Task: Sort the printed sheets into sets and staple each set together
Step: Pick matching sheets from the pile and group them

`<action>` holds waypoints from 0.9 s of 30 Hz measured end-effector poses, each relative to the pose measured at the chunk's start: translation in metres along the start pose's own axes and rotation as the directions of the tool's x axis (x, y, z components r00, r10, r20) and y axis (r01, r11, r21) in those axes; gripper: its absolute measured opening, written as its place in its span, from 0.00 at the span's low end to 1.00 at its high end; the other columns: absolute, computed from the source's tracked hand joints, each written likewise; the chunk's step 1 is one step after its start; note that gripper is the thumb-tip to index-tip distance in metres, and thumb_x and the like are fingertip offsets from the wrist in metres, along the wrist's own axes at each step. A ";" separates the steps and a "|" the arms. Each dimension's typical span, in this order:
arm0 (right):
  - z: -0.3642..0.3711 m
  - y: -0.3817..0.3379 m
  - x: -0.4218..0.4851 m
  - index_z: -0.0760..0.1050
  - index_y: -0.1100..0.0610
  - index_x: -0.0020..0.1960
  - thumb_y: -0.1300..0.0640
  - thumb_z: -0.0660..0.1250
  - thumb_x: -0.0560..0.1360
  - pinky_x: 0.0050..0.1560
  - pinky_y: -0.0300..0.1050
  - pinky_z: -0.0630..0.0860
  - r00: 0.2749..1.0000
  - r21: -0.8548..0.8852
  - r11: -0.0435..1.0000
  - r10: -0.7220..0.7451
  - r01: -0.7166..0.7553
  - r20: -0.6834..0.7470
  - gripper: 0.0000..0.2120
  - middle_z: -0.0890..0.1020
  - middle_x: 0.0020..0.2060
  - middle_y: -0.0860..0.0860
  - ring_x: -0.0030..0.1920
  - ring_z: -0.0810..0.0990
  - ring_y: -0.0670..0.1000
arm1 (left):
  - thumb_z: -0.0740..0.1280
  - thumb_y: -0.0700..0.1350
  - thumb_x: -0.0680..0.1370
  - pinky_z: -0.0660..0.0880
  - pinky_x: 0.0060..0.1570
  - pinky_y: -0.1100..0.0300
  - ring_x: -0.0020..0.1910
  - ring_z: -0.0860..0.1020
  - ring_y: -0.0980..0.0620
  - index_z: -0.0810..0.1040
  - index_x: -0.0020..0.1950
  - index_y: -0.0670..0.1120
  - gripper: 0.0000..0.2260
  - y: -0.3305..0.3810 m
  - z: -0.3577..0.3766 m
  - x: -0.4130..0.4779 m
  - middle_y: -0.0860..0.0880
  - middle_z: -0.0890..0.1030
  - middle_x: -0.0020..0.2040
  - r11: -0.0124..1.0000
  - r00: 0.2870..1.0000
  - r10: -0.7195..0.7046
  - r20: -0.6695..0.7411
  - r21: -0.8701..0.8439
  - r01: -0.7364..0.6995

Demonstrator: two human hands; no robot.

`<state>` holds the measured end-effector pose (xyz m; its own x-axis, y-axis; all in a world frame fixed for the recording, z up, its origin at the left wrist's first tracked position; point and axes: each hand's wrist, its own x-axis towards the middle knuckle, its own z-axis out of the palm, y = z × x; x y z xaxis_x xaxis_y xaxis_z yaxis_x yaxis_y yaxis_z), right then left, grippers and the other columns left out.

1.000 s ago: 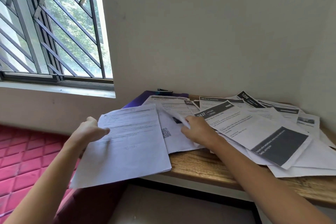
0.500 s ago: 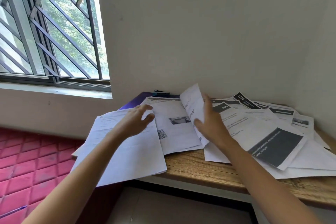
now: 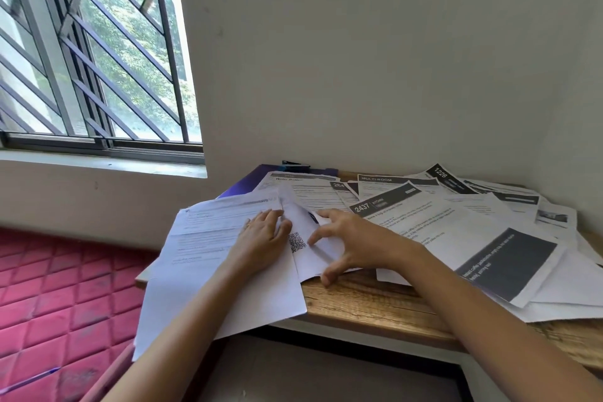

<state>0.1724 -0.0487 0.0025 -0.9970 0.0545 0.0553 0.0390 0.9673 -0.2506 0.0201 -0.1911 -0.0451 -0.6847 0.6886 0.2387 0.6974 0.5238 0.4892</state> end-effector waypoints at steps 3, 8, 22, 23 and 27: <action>-0.005 -0.003 -0.001 0.76 0.45 0.62 0.45 0.74 0.69 0.70 0.52 0.65 0.998 -0.079 0.995 -0.066 0.068 0.021 0.23 0.57 0.76 0.50 0.74 0.61 0.52 | 0.52 0.53 0.83 0.55 0.73 0.50 0.73 0.63 0.48 0.64 0.74 0.46 0.21 0.001 0.001 0.000 0.47 0.67 0.74 1.000 1.000 -0.019 -0.017 -0.003 0.019; -0.001 0.003 -0.007 0.77 0.60 0.55 0.60 0.61 0.76 0.55 0.49 0.76 0.964 -0.288 0.941 -0.226 0.179 -0.139 0.11 0.77 0.60 0.56 0.56 0.79 0.56 | 0.53 0.52 0.84 0.59 0.68 0.56 0.72 0.66 0.46 0.65 0.74 0.45 0.20 0.000 -0.002 0.001 0.44 0.69 0.73 0.992 0.998 -0.039 -0.045 -0.126 0.033; -0.018 0.056 -0.014 0.71 0.65 0.32 0.62 0.63 0.73 0.35 0.49 0.66 0.454 0.413 0.883 0.469 -0.223 -0.757 0.12 0.72 0.24 0.55 0.29 0.70 0.53 | 0.55 0.50 0.84 0.64 0.56 0.60 0.65 0.71 0.45 0.71 0.68 0.43 0.17 0.000 -0.007 -0.002 0.43 0.76 0.65 0.952 0.988 -0.073 -0.137 -0.305 0.028; -0.021 0.059 -0.016 0.67 0.64 0.28 0.63 0.64 0.72 0.34 0.49 0.63 0.431 0.442 0.866 0.500 -0.234 -0.751 0.14 0.69 0.23 0.55 0.27 0.66 0.52 | 0.55 0.50 0.84 0.64 0.58 0.60 0.65 0.72 0.45 0.71 0.68 0.43 0.17 0.000 -0.007 -0.002 0.43 0.76 0.65 0.953 0.989 -0.071 -0.130 -0.302 0.029; -0.027 0.066 -0.021 0.58 0.57 0.24 0.65 0.65 0.70 0.28 0.38 0.59 0.383 0.520 0.816 0.578 -0.253 -0.721 0.21 0.62 0.20 0.51 0.25 0.60 0.50 | 0.54 0.51 0.84 0.63 0.54 0.62 0.64 0.72 0.46 0.73 0.66 0.44 0.16 0.000 -0.008 -0.002 0.45 0.77 0.64 0.960 0.991 -0.059 -0.119 -0.278 0.023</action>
<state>0.1978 0.0208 0.0107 -0.3112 0.7582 0.5730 0.2491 0.6469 -0.7207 0.0201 -0.1967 -0.0391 -0.7447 0.5923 0.3075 0.5947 0.3797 0.7087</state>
